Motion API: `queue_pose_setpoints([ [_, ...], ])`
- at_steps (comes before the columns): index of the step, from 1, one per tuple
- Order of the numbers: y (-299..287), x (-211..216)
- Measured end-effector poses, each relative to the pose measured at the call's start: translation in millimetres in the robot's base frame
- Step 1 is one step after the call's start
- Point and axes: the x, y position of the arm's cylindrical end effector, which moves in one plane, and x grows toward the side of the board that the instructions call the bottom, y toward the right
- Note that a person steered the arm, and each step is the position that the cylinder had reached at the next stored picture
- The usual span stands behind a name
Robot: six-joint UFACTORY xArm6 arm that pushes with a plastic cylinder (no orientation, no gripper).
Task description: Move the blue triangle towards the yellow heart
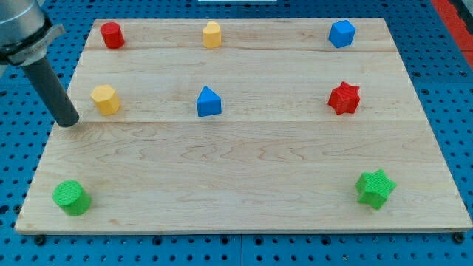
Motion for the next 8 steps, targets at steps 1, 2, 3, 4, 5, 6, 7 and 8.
queue_pose_setpoints([
  [1, 42, -35],
  [2, 105, -18],
  [3, 117, 7],
  [4, 186, 31],
  [5, 234, 10],
  [6, 235, -40],
  [7, 237, -50],
  [8, 239, -14],
])
